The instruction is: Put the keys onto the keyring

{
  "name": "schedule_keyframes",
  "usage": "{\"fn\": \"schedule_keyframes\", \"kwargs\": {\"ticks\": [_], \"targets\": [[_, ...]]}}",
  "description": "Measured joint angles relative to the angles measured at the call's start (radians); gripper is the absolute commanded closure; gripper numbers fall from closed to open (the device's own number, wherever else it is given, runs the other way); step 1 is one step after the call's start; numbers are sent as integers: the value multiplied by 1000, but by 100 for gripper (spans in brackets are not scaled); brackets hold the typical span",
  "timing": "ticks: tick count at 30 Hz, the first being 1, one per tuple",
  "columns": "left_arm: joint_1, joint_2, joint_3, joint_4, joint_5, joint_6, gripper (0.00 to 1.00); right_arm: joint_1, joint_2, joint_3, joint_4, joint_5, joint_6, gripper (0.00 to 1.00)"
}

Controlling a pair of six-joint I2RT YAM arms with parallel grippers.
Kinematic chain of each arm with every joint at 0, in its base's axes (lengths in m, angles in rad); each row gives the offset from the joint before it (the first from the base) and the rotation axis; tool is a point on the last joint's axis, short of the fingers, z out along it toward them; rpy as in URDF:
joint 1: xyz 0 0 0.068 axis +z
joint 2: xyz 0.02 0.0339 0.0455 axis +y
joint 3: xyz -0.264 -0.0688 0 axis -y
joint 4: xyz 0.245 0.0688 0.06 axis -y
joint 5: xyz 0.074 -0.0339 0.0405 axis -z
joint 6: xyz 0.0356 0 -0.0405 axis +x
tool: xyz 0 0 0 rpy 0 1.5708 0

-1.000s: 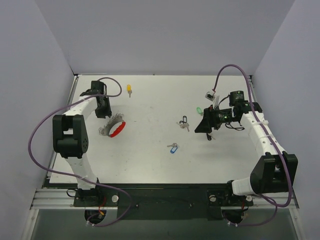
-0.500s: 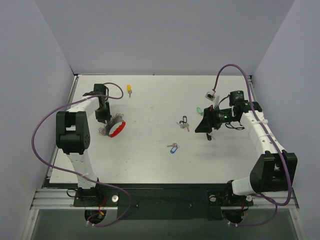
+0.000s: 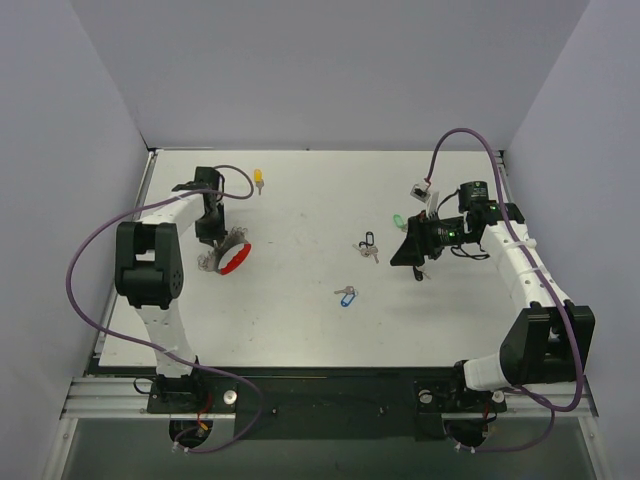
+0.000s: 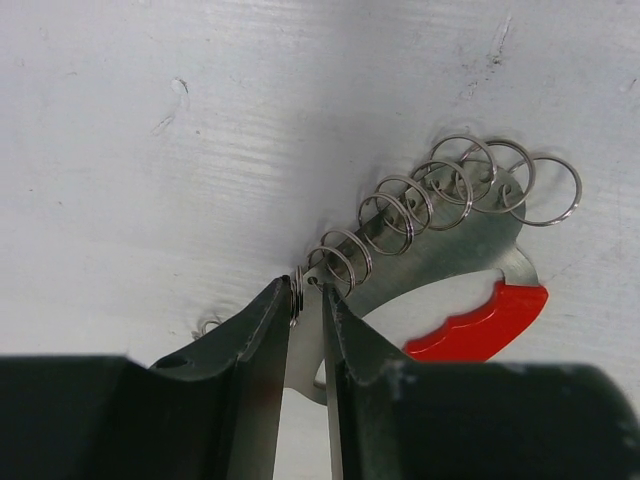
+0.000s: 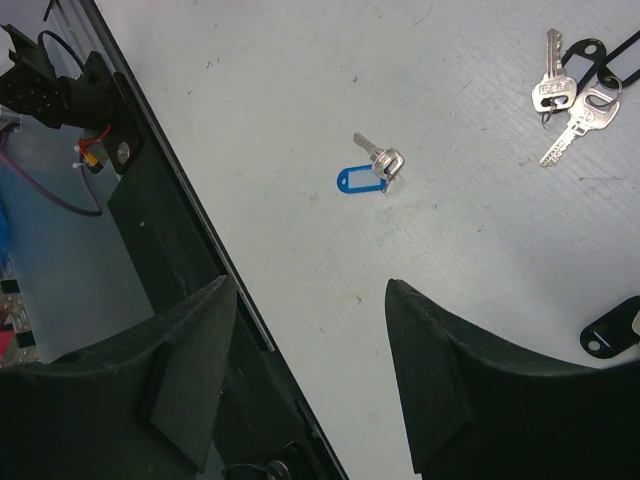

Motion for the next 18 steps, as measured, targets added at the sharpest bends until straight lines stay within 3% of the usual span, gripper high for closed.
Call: {"fn": "schedule_keyframes", "kwargs": {"ticks": [18], "targets": [[-63, 0, 0, -2, -114, 35, 71, 5, 1, 3, -20, -1, -9, 44]]}}
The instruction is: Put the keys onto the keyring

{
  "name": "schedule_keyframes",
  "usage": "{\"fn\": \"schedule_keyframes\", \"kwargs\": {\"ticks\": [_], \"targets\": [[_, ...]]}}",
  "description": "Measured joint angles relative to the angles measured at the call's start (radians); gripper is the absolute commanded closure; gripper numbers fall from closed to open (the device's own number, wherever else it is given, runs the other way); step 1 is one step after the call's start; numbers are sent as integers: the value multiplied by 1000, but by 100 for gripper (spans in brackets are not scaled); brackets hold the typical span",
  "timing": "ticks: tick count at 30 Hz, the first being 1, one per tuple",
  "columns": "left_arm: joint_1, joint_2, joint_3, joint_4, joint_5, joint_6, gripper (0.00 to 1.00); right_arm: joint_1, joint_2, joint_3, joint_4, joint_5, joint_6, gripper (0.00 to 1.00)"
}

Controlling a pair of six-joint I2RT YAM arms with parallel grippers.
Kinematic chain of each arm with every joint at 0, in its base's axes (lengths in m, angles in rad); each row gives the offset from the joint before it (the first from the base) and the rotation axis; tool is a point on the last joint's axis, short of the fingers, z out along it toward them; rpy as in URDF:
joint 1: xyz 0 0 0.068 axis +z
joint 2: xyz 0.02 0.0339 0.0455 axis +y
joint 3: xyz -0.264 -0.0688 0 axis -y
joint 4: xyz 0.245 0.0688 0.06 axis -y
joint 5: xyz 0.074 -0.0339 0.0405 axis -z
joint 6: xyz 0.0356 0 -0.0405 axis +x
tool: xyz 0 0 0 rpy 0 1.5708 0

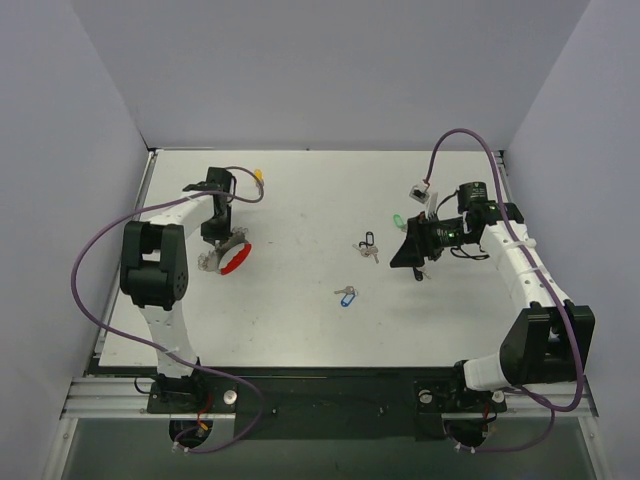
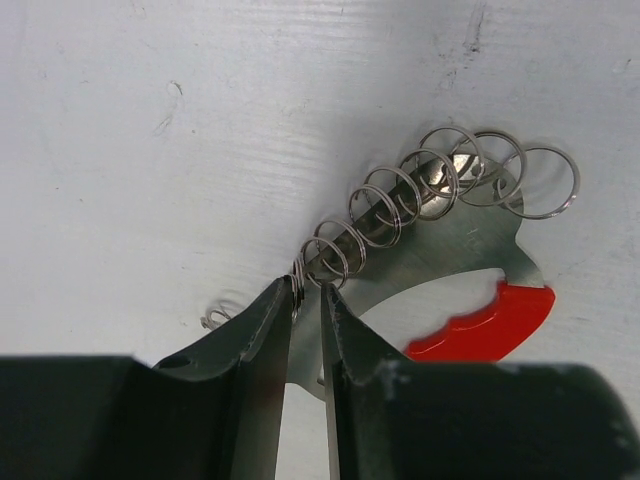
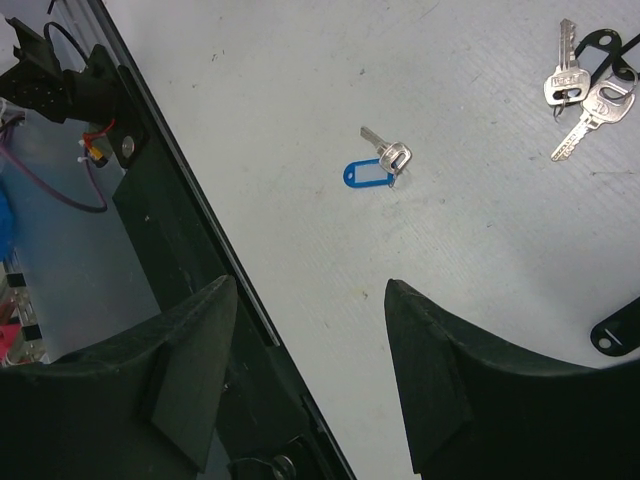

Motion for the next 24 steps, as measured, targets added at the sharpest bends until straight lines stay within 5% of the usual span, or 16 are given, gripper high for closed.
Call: {"fn": "schedule_keyframes", "kwargs": {"ticks": [24], "targets": [[-34, 11, 23, -5, -110, 33, 77, 2, 0, 11, -23, -7, -24, 44]]}}
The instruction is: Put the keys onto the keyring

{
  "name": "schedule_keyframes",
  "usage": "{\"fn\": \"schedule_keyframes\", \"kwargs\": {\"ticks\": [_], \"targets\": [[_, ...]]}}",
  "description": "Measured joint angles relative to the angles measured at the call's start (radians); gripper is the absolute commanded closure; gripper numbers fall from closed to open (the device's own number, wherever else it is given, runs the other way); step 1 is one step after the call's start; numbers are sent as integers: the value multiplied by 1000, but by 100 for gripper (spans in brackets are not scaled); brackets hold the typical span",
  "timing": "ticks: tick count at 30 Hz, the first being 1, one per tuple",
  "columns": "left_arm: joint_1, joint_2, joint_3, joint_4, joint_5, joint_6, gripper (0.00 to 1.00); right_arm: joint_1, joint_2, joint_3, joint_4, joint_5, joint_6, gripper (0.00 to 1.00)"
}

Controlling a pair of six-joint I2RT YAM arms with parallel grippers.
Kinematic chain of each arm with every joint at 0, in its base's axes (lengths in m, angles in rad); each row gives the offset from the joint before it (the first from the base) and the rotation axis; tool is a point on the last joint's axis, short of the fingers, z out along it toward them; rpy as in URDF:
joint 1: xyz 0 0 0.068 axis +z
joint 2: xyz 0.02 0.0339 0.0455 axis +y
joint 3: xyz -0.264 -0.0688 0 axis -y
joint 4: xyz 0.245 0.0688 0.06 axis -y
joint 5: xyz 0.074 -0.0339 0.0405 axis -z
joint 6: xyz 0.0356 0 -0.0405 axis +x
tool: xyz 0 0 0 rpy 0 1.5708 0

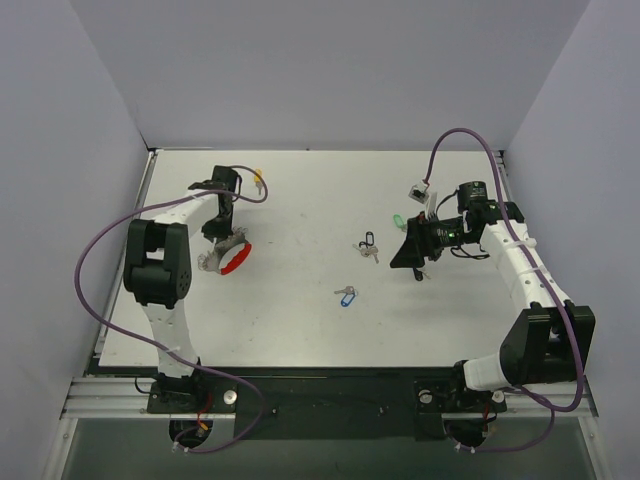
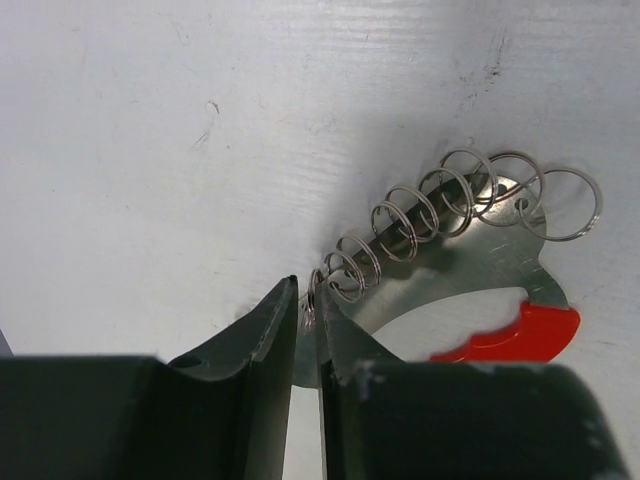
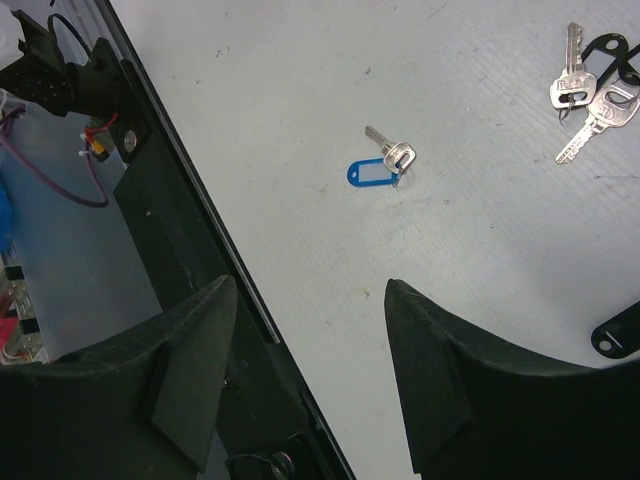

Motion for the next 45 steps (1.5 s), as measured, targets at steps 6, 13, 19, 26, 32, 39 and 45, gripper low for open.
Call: {"fn": "schedule_keyframes", "kwargs": {"ticks": [6, 13, 19, 26, 32, 39, 45], "targets": [[0, 23, 9, -6, 0, 2, 83, 0, 0, 0, -3, 0, -3, 44], [-1, 25, 9, -8, 0, 6, 97, 0, 1, 0, -3, 0, -3, 44], [-7, 25, 9, -11, -3, 14, 100, 0, 1, 0, -4, 0, -6, 44], [-23, -3, 4, -6, -11, 21, 100, 0, 1, 0, -7, 0, -8, 44], [-70, -253, -98, 66, -14, 51, 100, 6, 1, 0, -19, 0, -24, 44], [-81, -511, -243, 192, 32, 108, 100, 32, 15, 20, -62, 0, -82, 44], [-77, -718, -400, 297, 212, 170, 100, 94, 34, 69, -193, 4, -262, 42]]}}
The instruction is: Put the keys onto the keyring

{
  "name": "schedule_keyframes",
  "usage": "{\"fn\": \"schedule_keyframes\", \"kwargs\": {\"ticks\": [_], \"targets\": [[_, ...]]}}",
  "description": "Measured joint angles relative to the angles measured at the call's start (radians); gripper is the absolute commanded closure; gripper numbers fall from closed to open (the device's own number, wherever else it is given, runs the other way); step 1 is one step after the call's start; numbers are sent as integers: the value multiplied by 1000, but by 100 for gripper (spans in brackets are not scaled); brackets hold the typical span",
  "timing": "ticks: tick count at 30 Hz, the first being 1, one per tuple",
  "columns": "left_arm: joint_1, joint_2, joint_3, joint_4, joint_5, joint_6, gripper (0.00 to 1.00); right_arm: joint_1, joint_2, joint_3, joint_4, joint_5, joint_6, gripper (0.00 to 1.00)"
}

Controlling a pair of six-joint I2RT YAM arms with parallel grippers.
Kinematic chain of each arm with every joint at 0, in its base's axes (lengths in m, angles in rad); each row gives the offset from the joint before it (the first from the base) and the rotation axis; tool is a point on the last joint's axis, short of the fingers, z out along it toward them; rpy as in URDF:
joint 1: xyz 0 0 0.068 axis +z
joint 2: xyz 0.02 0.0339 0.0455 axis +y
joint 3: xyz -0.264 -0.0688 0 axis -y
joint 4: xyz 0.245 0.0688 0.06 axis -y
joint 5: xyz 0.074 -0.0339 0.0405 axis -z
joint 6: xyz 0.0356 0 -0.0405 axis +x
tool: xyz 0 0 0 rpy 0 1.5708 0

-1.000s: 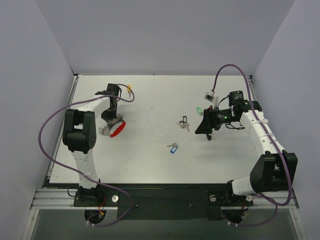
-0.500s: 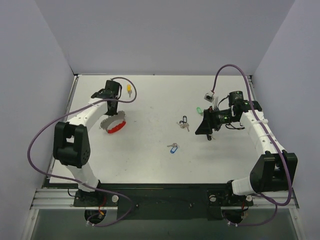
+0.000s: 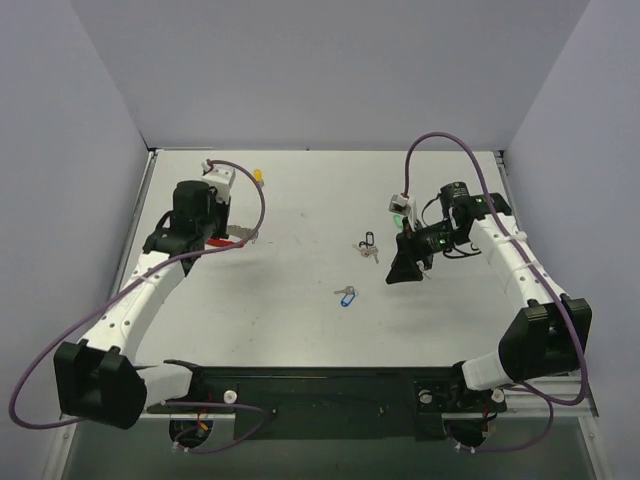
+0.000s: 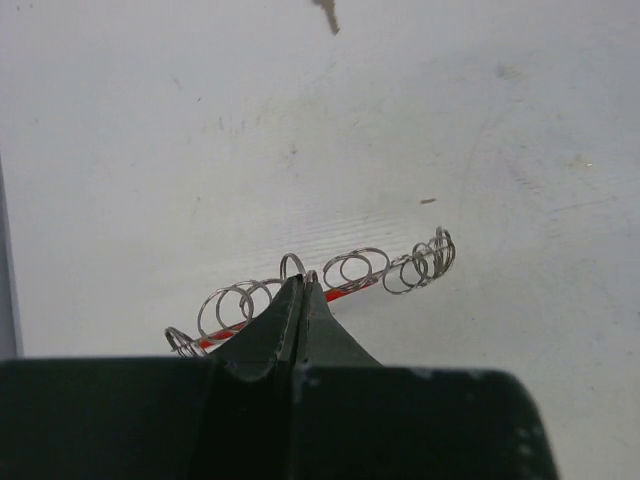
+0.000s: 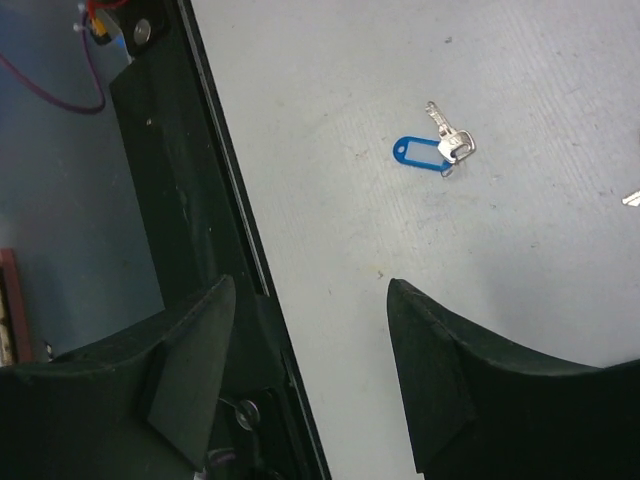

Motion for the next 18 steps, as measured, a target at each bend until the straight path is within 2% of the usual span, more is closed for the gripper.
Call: {"fn": "schedule_keyframes", "kwargs": {"ticks": [4, 8, 13, 18], "targets": [[0, -105, -54, 77, 145, 14, 100, 80, 0, 47, -90, 31, -154, 34], [0, -179, -121, 161, 285, 21, 100, 204, 0, 108, -151, 89, -314, 31], [-16, -294, -266, 268, 505, 38, 100, 341, 37, 240, -207, 111, -450, 36], [-84, -386, -373, 388, 708, 32, 100, 432, 127, 375, -212, 102, -435, 42]]}}
